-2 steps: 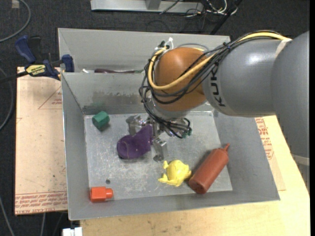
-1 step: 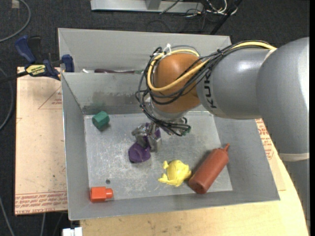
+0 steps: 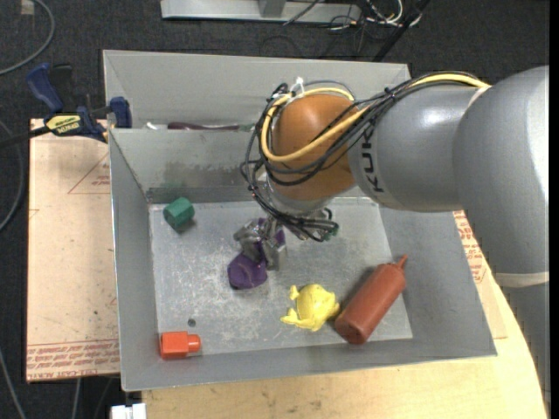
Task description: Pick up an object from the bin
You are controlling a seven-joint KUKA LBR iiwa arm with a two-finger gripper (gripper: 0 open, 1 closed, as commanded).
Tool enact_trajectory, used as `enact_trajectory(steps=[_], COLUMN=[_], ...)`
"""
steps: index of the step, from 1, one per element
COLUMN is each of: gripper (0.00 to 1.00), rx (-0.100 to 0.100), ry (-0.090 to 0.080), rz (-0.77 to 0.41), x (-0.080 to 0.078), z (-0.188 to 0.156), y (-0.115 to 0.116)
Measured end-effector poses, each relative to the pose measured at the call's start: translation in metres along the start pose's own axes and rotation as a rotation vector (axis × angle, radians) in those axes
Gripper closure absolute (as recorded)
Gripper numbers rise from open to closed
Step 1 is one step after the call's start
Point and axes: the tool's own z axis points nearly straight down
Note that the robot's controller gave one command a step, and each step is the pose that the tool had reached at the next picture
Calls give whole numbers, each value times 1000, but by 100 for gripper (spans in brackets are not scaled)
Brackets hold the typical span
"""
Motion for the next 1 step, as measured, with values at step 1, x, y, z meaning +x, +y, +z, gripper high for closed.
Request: enact_trajectory(steps=[1], gripper=[100], rx=[0], ry=[0], rz=[0], x=[0], z=[0], y=[0])
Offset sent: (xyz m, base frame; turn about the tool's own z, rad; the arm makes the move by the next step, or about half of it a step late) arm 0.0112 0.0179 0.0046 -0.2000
